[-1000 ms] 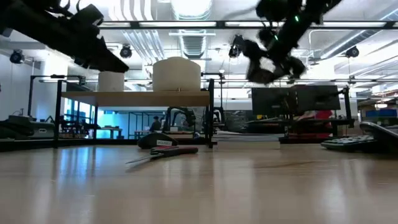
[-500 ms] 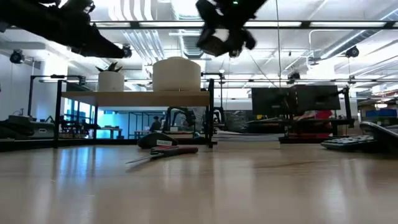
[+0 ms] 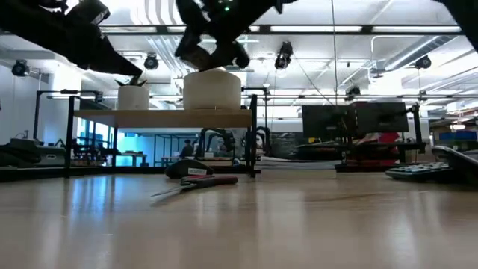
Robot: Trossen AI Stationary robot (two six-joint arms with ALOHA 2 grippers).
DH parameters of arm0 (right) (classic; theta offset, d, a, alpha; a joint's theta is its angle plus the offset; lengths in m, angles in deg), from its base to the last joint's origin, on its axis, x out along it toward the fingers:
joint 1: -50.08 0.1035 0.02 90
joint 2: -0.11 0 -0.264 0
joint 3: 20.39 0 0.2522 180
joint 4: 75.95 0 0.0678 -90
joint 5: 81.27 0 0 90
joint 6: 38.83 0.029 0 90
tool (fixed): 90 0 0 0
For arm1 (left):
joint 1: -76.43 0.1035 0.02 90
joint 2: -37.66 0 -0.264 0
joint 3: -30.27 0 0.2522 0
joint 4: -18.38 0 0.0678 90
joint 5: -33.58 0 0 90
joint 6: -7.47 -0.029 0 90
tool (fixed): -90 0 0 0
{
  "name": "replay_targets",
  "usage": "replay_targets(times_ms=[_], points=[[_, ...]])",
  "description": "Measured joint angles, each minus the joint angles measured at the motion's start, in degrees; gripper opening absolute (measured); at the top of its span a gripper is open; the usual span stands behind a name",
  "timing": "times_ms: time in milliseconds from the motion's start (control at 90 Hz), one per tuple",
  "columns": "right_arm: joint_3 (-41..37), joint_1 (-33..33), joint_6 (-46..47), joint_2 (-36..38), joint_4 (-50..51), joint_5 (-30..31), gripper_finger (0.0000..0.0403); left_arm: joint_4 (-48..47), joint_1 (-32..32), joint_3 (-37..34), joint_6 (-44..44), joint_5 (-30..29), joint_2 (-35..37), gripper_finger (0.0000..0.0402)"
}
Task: Stock shelves
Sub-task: Put the red scented candle on the shelf
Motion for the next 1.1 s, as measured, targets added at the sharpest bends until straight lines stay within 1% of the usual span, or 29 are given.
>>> replay_targets(times_ms=[267,433,500,556,644,700,778,844,900,1100], points=[[10.7,1.6,-3.9,-8.9,0.4,-0.2,0.0276,-0.9,0.0,0.0,0.7,-0.1,0.0,0.0219],[16.3,1.7,-4.7,-13.6,0.0,0.3,0.0274,-2.1,0.0,0.0,2.1,-0.3,-0.2,0.0219],[17.8,1.6,-4.7,-15.3,0.0,0.4,0.0275,-3.7,0.0,0.0,3.1,-2.7,-0.1,0.0219],[18.9,1.6,-4.6,-16.6,0.0,0.4,0.0275,-5.1,0.0,0.0,4.4,-6.3,-0.1,0.0220],[19.8,1.5,-4.5,-18.1,-0.5,0.4,0.0274,-4.9,0.0,0.0,5.4,-11.7,0.0,0.0220],[19.9,1.5,-4.1,-18.7,-1.7,0.8,0.0274,-4.9,0.0,0.0,5.7,-12.7,0.0,0.0219],[19.9,1.5,-4.1,-19.3,-2.7,3.7,0.0275,-4.9,0.0,0.0,6.2,-12.6,-0.1,0.0219],[19.9,1.5,-4.1,-19.4,-2.7,5.8,0.0276,-5.3,0.0,0.0,6.3,-11.0,-0.3,0.0219],[19.9,1.4,-3.8,-19.4,-3.2,6.5,0.0276,-5.3,0.0,0.0,6.7,-10.0,-0.6,0.0219],[19.8,1.3,-3.0,-19.4,-5.4,7.0,0.0275,-5.0,0.1,0.0,9.0,-10.0,-2.7,0.0220]])
